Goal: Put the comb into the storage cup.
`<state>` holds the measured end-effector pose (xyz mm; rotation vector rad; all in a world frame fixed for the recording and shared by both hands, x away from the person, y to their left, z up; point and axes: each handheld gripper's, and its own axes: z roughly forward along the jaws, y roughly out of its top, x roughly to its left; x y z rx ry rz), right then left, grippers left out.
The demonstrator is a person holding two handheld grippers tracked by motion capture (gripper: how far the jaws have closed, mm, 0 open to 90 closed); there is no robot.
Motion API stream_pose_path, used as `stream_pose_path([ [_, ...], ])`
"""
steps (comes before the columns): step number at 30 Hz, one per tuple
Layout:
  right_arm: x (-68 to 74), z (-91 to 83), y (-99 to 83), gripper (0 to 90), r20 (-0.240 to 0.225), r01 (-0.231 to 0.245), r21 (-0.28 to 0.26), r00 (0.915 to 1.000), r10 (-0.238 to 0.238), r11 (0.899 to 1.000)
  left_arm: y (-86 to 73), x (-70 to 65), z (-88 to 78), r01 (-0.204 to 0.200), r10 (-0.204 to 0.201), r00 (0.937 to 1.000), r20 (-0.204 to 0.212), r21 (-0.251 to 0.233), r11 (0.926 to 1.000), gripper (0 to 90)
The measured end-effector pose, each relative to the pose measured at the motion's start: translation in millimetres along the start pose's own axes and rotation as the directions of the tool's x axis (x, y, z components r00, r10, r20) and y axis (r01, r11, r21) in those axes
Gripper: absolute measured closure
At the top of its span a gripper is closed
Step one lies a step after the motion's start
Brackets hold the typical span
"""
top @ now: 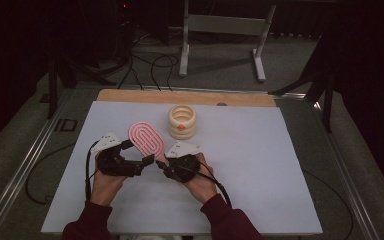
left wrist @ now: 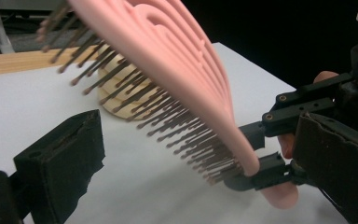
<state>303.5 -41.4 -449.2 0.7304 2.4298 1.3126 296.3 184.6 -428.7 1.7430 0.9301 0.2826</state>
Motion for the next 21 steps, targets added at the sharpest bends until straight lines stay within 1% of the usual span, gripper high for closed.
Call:
stream_pose_path([
  [6, 4.4, 2.8, 1.9, 69.9, -0.007, -0.003, -0.008, 1.0, 0.003, 1.0, -0.4, -1.1, 2.3, 0.023, -0.023, 0.9995, 0.019, 0.011, 0.9997, 5.5],
  [8, 4.9, 3.2, 2.2, 69.9, -0.009, -0.001, -0.008, 1.0, 0.0, 1.0, -0.6, -2.2, 3.4, 0.03, -0.03, 0.9993, 0.02, 0.012, 0.9995, 6.5],
  [11, 7.2, 4.5, 2.8, 69.9, -0.016, 0.004, -0.008, 0.9999, -0.005, 1.0, -0.5, -3.4, 3.7, 0.045, -0.045, 0.999, 0.003, 0.007, 0.999, 12.8],
  [12, 8.2, 4.9, 2.8, 69.9, -0.016, -0.001, -0.011, 0.9999, 0.001, 1.0, -0.5, -3.5, 3.6, 0.051, -0.051, 0.9987, 0.0, 0.003, 0.9987, 14.9],
  [14, 9.1, 5.4, 2.7, 69.9, -0.019, 0.004, -0.009, 0.9998, -0.004, 1.0, -0.5, -3.4, 3.6, 0.065, -0.065, 0.9979, -0.002, -0.002, 0.9979, 17.0],
  [15, 9.1, 5.4, 2.7, 69.9, -0.019, 0.004, -0.009, 0.9998, -0.004, 1.0, -0.5, -3.4, 3.6, 0.065, -0.065, 0.9979, -0.002, -0.002, 0.9979, 18.5],
  [16, 9.6, 5.7, 2.7, 69.9, -0.019, 0.007, -0.01, 0.9998, -0.007, 1.0, -0.7, -3.3, 3.7, 0.075, -0.075, 0.9971, -0.009, -0.005, 0.9971, 18.5],
  [18, 11.7, 6.7, 3.0, 69.9, -0.024, 0.006, -0.011, 0.9997, -0.006, 1.0, -1.4, -3.0, 4.3, 0.086, -0.086, 0.9962, -0.01, -0.007, 0.9963, 21.5],
  [20, 13.8, 7.7, 3.3, 69.9, -0.029, 0.006, -0.011, 0.9996, -0.006, 1.0, -2.2, -2.6, 5.2, 0.091, -0.091, 0.9956, -0.021, -0.003, 0.9958, 24.4],
  [21, 14.4, 8.1, 3.5, 69.9, -0.031, 0.011, -0.01, 0.9994, -0.012, 1.0, -2.6, -2.3, 5.5, 0.096, -0.096, 0.9952, -0.019, -0.003, 0.9954, 26.5],
])
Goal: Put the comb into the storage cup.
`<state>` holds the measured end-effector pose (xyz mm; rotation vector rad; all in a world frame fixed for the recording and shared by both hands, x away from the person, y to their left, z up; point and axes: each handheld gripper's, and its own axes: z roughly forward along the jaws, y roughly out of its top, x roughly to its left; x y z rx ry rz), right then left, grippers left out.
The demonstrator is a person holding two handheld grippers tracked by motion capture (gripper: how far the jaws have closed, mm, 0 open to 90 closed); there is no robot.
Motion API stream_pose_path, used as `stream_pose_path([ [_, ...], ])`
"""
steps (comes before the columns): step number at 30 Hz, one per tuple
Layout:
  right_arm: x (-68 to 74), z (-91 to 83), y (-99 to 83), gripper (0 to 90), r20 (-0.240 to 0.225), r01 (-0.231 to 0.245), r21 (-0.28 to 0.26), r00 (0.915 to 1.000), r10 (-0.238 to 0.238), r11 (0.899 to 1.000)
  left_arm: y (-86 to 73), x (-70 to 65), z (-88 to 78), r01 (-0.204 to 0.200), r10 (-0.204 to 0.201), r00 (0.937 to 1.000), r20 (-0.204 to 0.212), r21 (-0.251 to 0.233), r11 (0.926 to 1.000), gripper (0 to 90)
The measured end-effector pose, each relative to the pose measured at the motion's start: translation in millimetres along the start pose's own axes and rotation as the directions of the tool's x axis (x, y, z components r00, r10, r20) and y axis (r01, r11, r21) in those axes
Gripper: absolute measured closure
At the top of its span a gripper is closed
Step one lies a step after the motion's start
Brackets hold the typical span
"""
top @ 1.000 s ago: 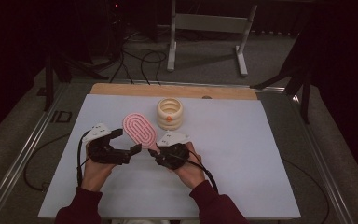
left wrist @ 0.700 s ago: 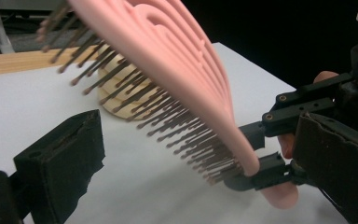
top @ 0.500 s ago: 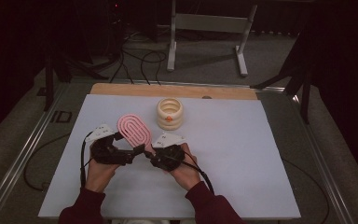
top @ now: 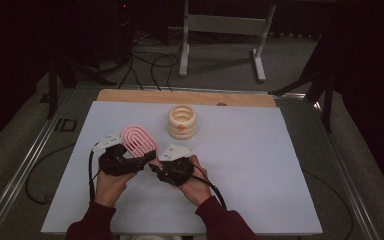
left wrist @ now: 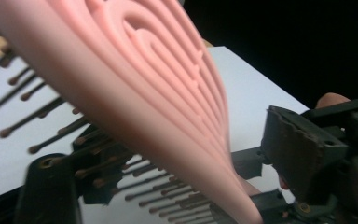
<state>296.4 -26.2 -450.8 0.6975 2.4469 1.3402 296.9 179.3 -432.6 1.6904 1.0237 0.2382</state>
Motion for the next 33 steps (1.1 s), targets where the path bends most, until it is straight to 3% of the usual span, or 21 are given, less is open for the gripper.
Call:
stream_pose_path([
  [4, 1.8, 1.6, 0.9, 69.9, -0.005, 0.01, -0.002, 0.9999, -0.01, 1.0, -0.6, 2.0, -0.9, 0.013, -0.013, 0.9998, 0.015, -0.004, 0.9999, 38.6],
  [8, 2.7, 2.2, 0.6, 70.0, 0.005, 0.016, 0.001, 0.9999, -0.016, 1.0, -1.3, 6.6, -4.0, 0.056, -0.055, 0.9976, 0.042, -0.026, 0.9981, 49.6],
  [12, 3.0, 3.1, 0.3, 70.0, 0.003, 0.022, 0.006, 0.9997, -0.022, 1.0, -1.5, 6.9, -5.2, 0.047, -0.046, 0.9976, 0.051, -0.03, 0.9984, 57.2],
  [17, 3.1, 5.6, -0.4, 70.0, -0.005, 0.012, 0.012, 0.9999, -0.012, 1.0, -1.2, 2.9, -4.7, 0.017, -0.015, 0.9979, 0.062, -0.028, 0.9995, 60.9],
  [33, 2.2, 5.4, -0.2, 67.7, -0.008, 0.008, -0.003, 0.9999, -0.008, 1.0, 0.1, -8.0, -7.8, -0.017, 0.023, 0.9976, 0.066, -0.084, 0.9963, 63.8],
])
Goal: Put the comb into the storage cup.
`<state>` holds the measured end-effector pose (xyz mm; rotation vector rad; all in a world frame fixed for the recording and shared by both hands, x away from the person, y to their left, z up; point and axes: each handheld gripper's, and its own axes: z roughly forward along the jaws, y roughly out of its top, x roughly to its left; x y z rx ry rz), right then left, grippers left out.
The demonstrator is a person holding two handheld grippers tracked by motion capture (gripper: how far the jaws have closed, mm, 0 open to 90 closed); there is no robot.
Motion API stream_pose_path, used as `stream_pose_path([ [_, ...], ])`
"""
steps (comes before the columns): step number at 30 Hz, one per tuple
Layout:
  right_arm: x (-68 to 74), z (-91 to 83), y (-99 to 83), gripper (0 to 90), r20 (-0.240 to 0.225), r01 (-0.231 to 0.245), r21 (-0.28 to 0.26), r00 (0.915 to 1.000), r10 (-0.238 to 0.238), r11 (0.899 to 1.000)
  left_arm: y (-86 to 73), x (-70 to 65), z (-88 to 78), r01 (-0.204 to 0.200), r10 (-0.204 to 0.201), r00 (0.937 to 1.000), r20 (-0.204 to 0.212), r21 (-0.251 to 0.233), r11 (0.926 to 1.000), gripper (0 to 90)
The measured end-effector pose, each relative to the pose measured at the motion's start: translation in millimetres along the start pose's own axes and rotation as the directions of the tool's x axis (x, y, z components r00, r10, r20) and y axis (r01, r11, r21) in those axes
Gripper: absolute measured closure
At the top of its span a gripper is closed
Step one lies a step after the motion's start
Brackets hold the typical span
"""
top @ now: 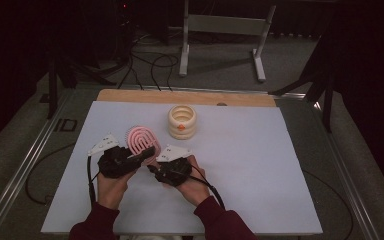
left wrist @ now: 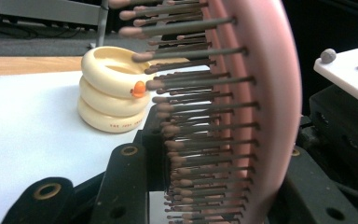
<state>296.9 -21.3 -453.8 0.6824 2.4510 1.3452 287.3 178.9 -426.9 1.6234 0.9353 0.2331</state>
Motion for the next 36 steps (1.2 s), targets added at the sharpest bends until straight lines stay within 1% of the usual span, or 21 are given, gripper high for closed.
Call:
stream_pose_path([
  [2, 0.0, -0.3, -0.2, 62.2, -0.008, 0.014, 0.001, 0.9999, -0.014, 1.0, 0.1, -0.3, -0.6, -0.002, 0.002, 1.0, -0.008, -0.004, 1.0, 63.9],
  [4, -0.4, -1.7, 0.1, 57.9, -0.009, 0.017, -0.005, 0.9998, -0.017, 1.0, -0.1, 0.8, -1.5, -0.001, 0.001, 0.9999, -0.015, -0.008, 1.0, 64.2],
  [6, -1.6, -4.5, 0.9, 55.0, -0.015, -0.001, -0.015, 0.9999, 0.001, 1.0, -0.2, 2.0, -2.4, 0.003, -0.003, 0.9998, -0.018, -0.01, 0.9999, 64.3],
  [7, -3.0, -5.7, 1.0, 53.3, -0.015, -0.001, -0.021, 0.9999, 0.001, 1.0, -0.2, 2.4, -2.7, 0.004, -0.004, 0.9998, -0.022, -0.012, 0.9999, 64.3],
  [8, -4.5, -7.0, 1.0, 52.2, -0.011, 0.005, -0.02, 0.9999, -0.005, 1.0, -0.2, 2.6, -3.0, 0.004, -0.004, 0.9997, -0.024, -0.014, 0.9999, 64.3],
  [9, -4.7, -8.2, 1.0, 50.6, -0.009, -0.009, -0.021, 0.9999, 0.008, 1.0, -0.2, 2.8, -3.3, 0.004, -0.005, 0.9997, -0.026, -0.015, 0.9999, 64.3],
  [10, -6.8, -9.3, 0.2, 49.4, -0.011, 0.002, -0.019, 0.9999, -0.002, 1.0, -0.2, 3.0, -3.6, 0.004, -0.004, 0.9996, -0.028, -0.016, 0.9999, 64.3],
  [12, -8.0, -10.7, -0.3, 48.1, -0.01, 0.0, -0.019, 0.9999, 0.0, 1.0, -0.1, 3.4, -4.2, 0.004, -0.005, 0.9994, -0.034, -0.018, 0.9998, 64.3],
  [16, -16.5, -19.4, -5.0, 41.6, 0.009, -0.01, -0.027, 0.9999, 0.01, 1.0, 0.2, 4.5, -5.9, 0.012, -0.013, 0.9991, -0.041, -0.027, 0.9996, 64.3],
  [19, -22.6, -26.7, -7.3, 40.8, 0.013, -0.03, -0.04, 0.9995, 0.03, 0.999, 0.3, 5.8, -7.7, 0.017, -0.019, 0.9988, -0.046, -0.034, 0.9993, 64.3],
  [21, -26.9, -31.9, -9.1, 39.3, 0.019, -0.029, -0.045, 0.9994, 0.03, 0.999, 0.5, 6.5, -8.6, 0.02, -0.022, 0.9987, -0.045, -0.038, 0.9991, 64.3],
  [24, -33.0, -39.3, -12.0, 35.6, 0.026, -0.04, -0.056, 0.9988, 0.041, 0.998, 0.4, 6.8, -9.5, 0.025, -0.027, 0.9985, -0.048, -0.046, 0.9986, 64.3],
  [25, -34.6, -41.3, -12.8, 33.9, 0.03, -0.05, -0.06, 0.9982, 0.052, 0.997, 0.5, 6.7, -9.8, 0.023, -0.026, 0.9985, -0.048, -0.047, 0.9986, 64.3],
  [26, -36.7, -43.1, -13.9, 32.4, 0.036, -0.051, -0.062, 0.9979, 0.053, 0.997, 0.7, 6.7, -10.1, 0.022, -0.024, 0.9986, -0.048, -0.047, 0.9987, 64.3],
  [27, -38.3, -44.7, -15.1, 30.9, 0.034, -0.062, -0.066, 0.9974, 0.064, 0.996, 0.9, 6.2, -10.4, 0.022, -0.024, 0.9986, -0.048, -0.048, 0.9986, 64.3],
  [28, -40.0, -46.5, -16.6, 27.7, 0.036, -0.075, -0.069, 0.9963, 0.078, 0.995, 1.1, 5.9, -10.6, 0.022, -0.024, 0.9985, -0.049, -0.05, 0.9985, 64.3],
  [30, -42.5, -48.3, -19.0, 22.8, 0.044, -0.081, -0.073, 0.9954, 0.084, 0.994, 1.5, 5.4, -11.3, 0.02, -0.023, 0.9986, -0.048, -0.054, 0.9984, 64.3],
  [33, -46.5, -52.2, -22.6, 15.7, 0.06, -0.108, -0.091, 0.9918, 0.113, 0.99, 1.8, 5.1, -12.1, 0.019, -0.022, 0.9986, -0.049, -0.056, 0.9982, 64.3],
  [35, -49.4, -55.6, -24.7, 13.2, 0.077, -0.126, -0.1, 0.9881, 0.133, 0.987, 1.7, 5.7, -12.5, 0.016, -0.019, 0.9984, -0.053, -0.055, 0.9984, 64.3],
  [36, -51.1, -57.3, -25.8, 12.1, 0.081, -0.126, -0.104, 0.9875, 0.135, 0.987, 1.6, 6.1, -12.8, 0.016, -0.019, 0.9983, -0.055, -0.055, 0.9984, 64.3],
])
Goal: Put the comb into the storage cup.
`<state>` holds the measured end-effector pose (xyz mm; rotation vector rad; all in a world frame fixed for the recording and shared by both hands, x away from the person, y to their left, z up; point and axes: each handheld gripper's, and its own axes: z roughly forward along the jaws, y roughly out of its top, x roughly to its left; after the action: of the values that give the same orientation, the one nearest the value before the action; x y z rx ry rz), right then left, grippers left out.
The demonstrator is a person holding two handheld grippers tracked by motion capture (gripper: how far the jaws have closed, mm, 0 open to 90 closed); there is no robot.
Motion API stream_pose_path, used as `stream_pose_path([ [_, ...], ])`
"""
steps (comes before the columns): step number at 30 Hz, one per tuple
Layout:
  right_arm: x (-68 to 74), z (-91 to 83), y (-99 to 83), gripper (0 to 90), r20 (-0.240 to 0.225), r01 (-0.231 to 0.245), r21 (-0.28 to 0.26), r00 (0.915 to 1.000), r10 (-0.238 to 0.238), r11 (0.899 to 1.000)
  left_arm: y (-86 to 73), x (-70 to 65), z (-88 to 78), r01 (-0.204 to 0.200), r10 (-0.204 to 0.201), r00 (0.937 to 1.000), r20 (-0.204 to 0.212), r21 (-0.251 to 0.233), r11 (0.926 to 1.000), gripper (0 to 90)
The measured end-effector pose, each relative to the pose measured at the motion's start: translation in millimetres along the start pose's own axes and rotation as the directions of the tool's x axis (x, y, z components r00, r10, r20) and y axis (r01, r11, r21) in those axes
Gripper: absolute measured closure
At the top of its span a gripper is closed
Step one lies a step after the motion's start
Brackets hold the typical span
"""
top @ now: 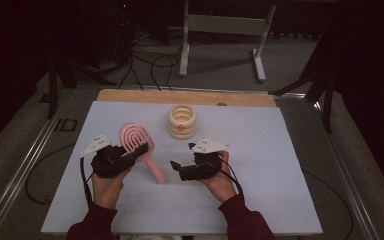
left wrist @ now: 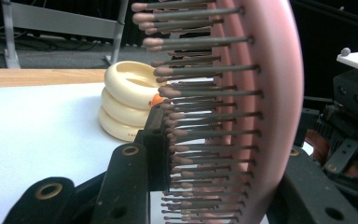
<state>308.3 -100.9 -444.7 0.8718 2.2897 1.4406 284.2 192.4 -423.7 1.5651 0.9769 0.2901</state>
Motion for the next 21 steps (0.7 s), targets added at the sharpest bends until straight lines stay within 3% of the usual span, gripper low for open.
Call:
stream_pose_path([
  [8, -16.6, -16.4, -5.3, 10.2, 0.062, -0.013, -0.032, 0.998, 0.015, 0.999, 2.8, 1.2, -4.5, 0.008, -0.008, 0.9999, -0.009, -0.01, 0.9999, 64.3],
  [14, -26.7, -25.2, -9.1, 10.2, 0.097, 0.001, -0.018, 0.9953, 0.001, 1.0, 7.6, -0.8, -7.6, -0.007, 0.007, 0.9999, -0.015, -0.012, 0.9999, 64.3],
  [17, -35.8, -35.2, -13.1, 10.3, 0.14, -0.001, -0.043, 0.9901, 0.007, 0.999, 12.9, 0.4, -6.5, -0.008, 0.008, 0.9996, -0.028, 0.0, 1.0, 64.3],
  [21, -40.6, -41.9, -19.4, 10.3, 0.161, 0.008, -0.057, 0.9869, 0.001, 0.998, 23.5, -1.1, -7.7, -0.024, 0.024, 0.999, -0.037, -0.007, 0.9997, 64.3],
])
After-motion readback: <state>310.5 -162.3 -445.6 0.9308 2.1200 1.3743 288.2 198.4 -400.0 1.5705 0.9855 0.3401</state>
